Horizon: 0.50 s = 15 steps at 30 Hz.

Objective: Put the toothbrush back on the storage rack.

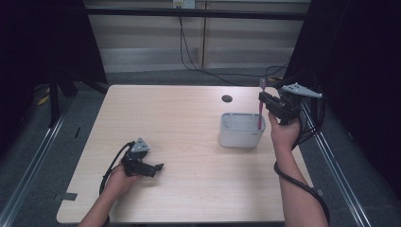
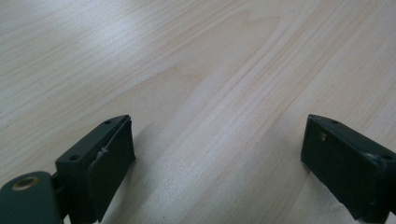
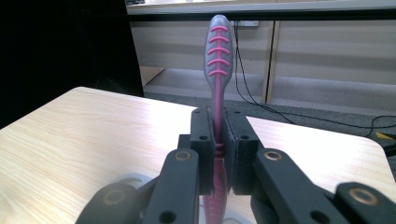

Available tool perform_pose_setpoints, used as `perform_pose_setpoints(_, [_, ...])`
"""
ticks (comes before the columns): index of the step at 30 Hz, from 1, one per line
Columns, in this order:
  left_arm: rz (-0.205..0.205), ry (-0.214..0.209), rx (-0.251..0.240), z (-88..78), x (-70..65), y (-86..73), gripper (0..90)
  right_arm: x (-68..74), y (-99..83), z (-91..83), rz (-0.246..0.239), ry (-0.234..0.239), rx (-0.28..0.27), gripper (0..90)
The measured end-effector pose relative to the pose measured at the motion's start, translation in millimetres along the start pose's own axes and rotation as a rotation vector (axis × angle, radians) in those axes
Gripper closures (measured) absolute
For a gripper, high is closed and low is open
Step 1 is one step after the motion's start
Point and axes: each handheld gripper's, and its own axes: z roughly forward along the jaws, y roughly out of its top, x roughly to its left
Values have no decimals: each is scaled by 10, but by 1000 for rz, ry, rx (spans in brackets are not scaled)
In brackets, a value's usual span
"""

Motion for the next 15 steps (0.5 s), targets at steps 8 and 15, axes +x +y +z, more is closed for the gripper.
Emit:
perform_pose_setpoints(8, [0,0,0,0,0,0,91,-26,-76,-2,4,-5,6,831])
perform_pose_setpoints(15, [0,0,-1,0,0,-1,91,-53,-121,-14,21,1,5,831])
